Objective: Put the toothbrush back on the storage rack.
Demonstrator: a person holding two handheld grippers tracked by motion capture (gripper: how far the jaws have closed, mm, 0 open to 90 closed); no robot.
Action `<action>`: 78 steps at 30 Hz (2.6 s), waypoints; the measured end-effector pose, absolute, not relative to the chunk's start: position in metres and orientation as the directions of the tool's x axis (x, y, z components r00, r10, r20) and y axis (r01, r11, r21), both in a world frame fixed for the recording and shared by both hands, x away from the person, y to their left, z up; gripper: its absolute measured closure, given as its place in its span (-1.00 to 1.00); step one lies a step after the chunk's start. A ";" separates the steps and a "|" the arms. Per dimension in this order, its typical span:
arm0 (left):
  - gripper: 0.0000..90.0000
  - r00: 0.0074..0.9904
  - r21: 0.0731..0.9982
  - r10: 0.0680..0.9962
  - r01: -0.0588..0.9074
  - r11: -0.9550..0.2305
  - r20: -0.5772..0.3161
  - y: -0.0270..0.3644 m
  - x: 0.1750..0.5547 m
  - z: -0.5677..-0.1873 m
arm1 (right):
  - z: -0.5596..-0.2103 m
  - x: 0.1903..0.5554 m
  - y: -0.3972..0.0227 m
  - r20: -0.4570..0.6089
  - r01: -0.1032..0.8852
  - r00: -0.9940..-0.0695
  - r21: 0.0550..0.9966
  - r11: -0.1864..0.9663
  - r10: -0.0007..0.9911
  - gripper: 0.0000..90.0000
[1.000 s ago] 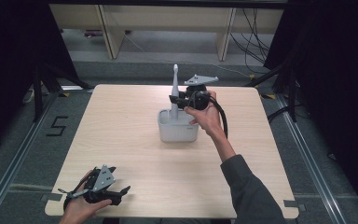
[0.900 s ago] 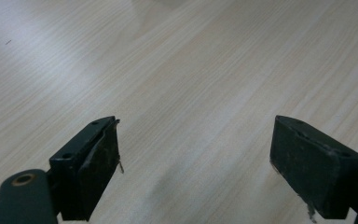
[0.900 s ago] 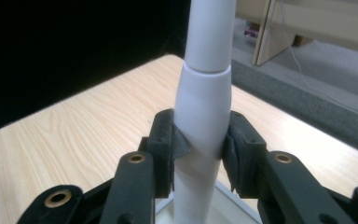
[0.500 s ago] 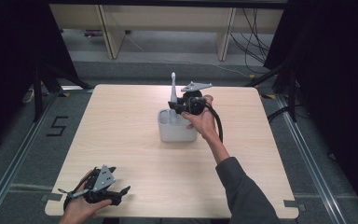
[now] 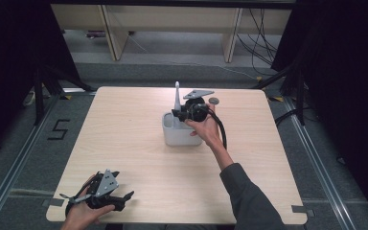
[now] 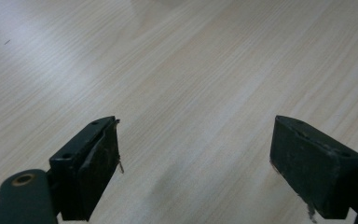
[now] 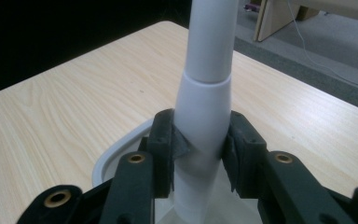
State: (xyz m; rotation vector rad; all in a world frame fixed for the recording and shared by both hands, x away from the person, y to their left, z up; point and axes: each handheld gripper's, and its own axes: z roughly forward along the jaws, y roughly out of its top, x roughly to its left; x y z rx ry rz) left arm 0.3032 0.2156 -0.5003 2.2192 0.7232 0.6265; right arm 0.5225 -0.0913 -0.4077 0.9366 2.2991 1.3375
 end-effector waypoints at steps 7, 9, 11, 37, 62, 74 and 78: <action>-0.67 0.729 0.745 0.650 0.307 -0.592 0.215 0.215 0.303 -0.501 | -0.412 0.522 -0.091 0.038 0.390 -0.739 0.839 0.380 0.673 0.48; -0.67 0.729 0.746 0.649 0.306 -0.592 0.216 0.215 0.303 -0.500 | -0.414 0.520 -0.089 0.067 0.418 -0.726 0.833 0.362 0.684 0.48; -0.67 0.730 0.746 0.649 0.306 -0.592 0.216 0.215 0.303 -0.500 | -0.415 0.521 -0.089 0.062 0.416 -0.727 0.832 0.367 0.684 0.48; -0.66 0.737 0.739 0.640 0.304 -0.601 0.217 0.216 0.304 -0.500 | -0.413 0.516 -0.093 0.080 0.413 -0.720 0.848 0.333 0.689 -0.12; -0.67 0.725 0.740 0.653 0.314 -0.595 0.217 0.215 0.303 -0.501 | -0.393 0.493 -0.114 0.052 0.359 -0.722 0.881 0.309 0.690 -0.24; -0.67 0.728 0.743 0.653 0.316 -0.589 0.208 0.215 0.303 -0.502 | -0.390 0.486 -0.123 0.033 0.346 -0.720 0.883 0.318 0.693 -0.25; -0.67 0.729 0.744 0.652 0.315 -0.589 0.208 0.215 0.303 -0.502 | -0.389 0.483 -0.126 0.032 0.341 -0.718 0.887 0.312 0.696 -0.27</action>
